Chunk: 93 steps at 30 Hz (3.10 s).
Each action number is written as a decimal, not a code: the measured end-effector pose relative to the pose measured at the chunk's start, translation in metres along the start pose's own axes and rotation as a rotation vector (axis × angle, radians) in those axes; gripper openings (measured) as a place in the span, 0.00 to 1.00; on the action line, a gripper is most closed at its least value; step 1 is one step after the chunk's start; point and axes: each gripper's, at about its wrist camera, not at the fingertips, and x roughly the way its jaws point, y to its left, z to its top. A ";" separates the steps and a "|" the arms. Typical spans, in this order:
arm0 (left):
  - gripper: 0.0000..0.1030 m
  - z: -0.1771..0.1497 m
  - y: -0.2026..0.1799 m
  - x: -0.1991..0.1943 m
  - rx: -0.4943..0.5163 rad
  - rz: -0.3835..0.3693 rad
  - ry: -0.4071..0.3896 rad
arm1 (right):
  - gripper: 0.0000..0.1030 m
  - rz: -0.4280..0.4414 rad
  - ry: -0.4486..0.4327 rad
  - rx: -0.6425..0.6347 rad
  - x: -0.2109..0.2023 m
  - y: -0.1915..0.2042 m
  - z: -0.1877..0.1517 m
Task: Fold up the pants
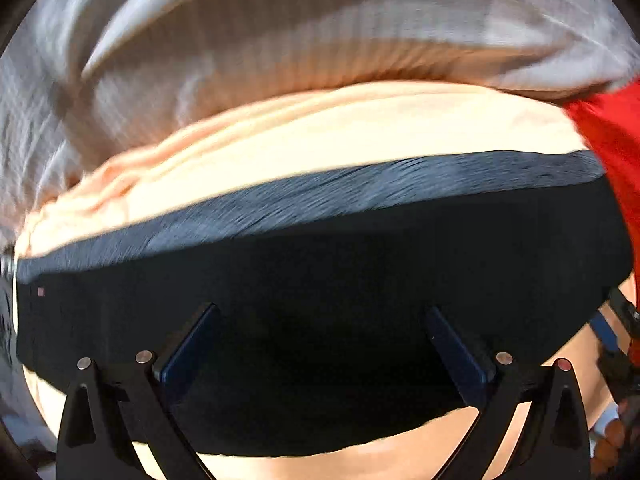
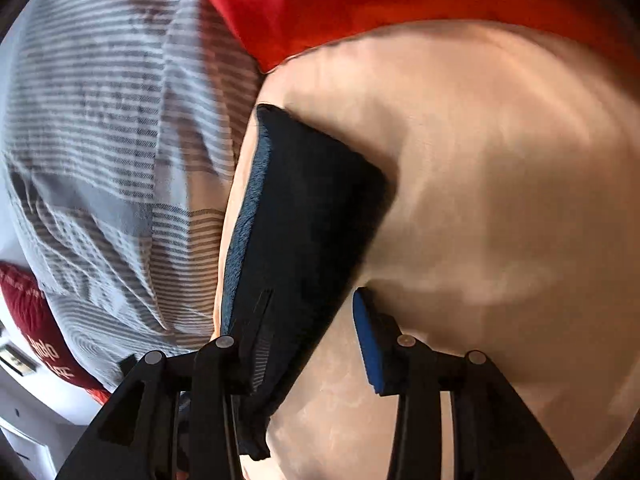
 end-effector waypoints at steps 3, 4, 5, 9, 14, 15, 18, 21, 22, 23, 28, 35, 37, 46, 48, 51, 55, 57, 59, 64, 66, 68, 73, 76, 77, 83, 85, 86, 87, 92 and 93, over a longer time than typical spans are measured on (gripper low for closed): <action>1.00 0.005 -0.024 0.015 0.045 0.017 0.022 | 0.42 0.020 -0.014 0.000 0.000 0.001 0.006; 1.00 0.004 -0.030 0.023 0.051 0.024 0.037 | 0.42 0.029 -0.019 0.007 0.001 0.000 0.008; 1.00 0.002 -0.033 0.027 0.050 0.034 0.039 | 0.42 0.038 -0.023 0.013 0.002 0.001 0.010; 1.00 -0.005 -0.026 0.029 0.005 -0.011 0.010 | 0.44 0.109 -0.042 0.024 0.012 0.005 0.017; 1.00 0.003 -0.017 0.036 0.011 -0.044 0.047 | 0.44 0.132 -0.030 0.014 0.024 0.015 0.017; 1.00 0.010 -0.013 0.040 0.013 -0.046 0.050 | 0.44 0.130 -0.021 0.010 0.021 0.012 0.014; 1.00 0.014 -0.012 0.043 0.010 -0.040 0.045 | 0.42 0.120 -0.014 -0.002 0.011 0.006 0.008; 1.00 0.010 -0.012 0.041 0.005 -0.035 0.024 | 0.42 0.159 -0.015 0.022 0.020 0.009 0.019; 1.00 0.010 -0.013 0.042 0.004 -0.032 0.020 | 0.44 0.179 -0.011 0.027 0.028 0.013 0.025; 1.00 0.008 -0.014 0.040 0.004 -0.028 0.022 | 0.44 0.199 0.001 0.033 0.036 0.017 0.030; 0.57 0.022 -0.019 0.011 -0.051 -0.031 0.060 | 0.13 0.311 0.084 0.135 0.054 0.022 0.037; 0.56 0.068 -0.011 0.020 -0.163 0.000 0.005 | 0.13 0.311 0.141 -0.028 0.043 0.055 0.035; 0.58 0.062 -0.021 0.044 -0.137 0.037 -0.011 | 0.13 0.306 0.154 -0.037 0.048 0.058 0.033; 0.57 0.014 -0.020 -0.002 -0.107 -0.005 -0.015 | 0.13 0.270 0.147 -0.093 0.041 0.081 0.026; 0.57 -0.014 -0.024 0.004 -0.102 -0.004 0.033 | 0.13 0.259 0.149 -0.126 0.040 0.091 0.022; 0.58 -0.038 -0.038 0.015 -0.061 0.036 -0.041 | 0.13 0.228 0.161 -0.171 0.043 0.106 0.012; 0.58 -0.036 -0.037 0.015 -0.043 0.005 -0.035 | 0.13 0.180 0.154 -0.247 0.043 0.136 -0.002; 0.58 -0.035 -0.021 0.008 -0.053 -0.061 0.010 | 0.13 0.144 0.149 -0.322 0.041 0.162 -0.015; 0.58 -0.039 -0.004 -0.003 -0.073 -0.084 0.021 | 0.13 0.103 0.147 -0.410 0.041 0.187 -0.030; 0.58 -0.055 0.062 -0.027 -0.131 -0.116 0.015 | 0.13 -0.037 0.136 -0.668 0.062 0.251 -0.089; 0.58 -0.062 0.089 -0.031 -0.154 -0.108 0.027 | 0.13 -0.079 0.140 -0.721 0.074 0.267 -0.104; 0.58 -0.068 0.123 -0.034 -0.178 -0.077 0.026 | 0.13 -0.176 0.120 -0.829 0.091 0.281 -0.142; 0.58 -0.095 0.212 -0.026 -0.278 0.014 0.063 | 0.15 -0.398 0.064 -1.041 0.163 0.298 -0.229; 0.58 -0.109 0.253 -0.015 -0.332 0.038 0.078 | 0.17 -0.526 0.042 -1.160 0.209 0.286 -0.275; 0.58 -0.121 0.270 -0.019 -0.343 0.051 0.076 | 0.18 -0.578 0.027 -1.202 0.223 0.281 -0.290; 0.77 -0.143 0.313 0.005 -0.391 0.044 0.073 | 0.34 -0.782 -0.040 -1.414 0.252 0.241 -0.332; 0.77 -0.142 0.324 0.009 -0.403 0.033 0.063 | 0.52 -0.757 -0.033 -1.462 0.247 0.244 -0.343; 0.77 -0.141 0.327 0.008 -0.409 0.025 0.059 | 0.58 -0.745 -0.029 -1.485 0.240 0.244 -0.350; 0.77 -0.143 0.334 0.004 -0.411 0.018 0.057 | 0.60 -0.726 -0.023 -1.507 0.237 0.247 -0.355; 0.77 -0.125 0.331 -0.018 -0.373 -0.038 0.029 | 0.63 -0.565 0.037 -1.499 0.178 0.255 -0.365; 0.77 -0.120 0.326 -0.024 -0.353 -0.067 0.019 | 0.64 -0.550 0.041 -1.467 0.167 0.254 -0.355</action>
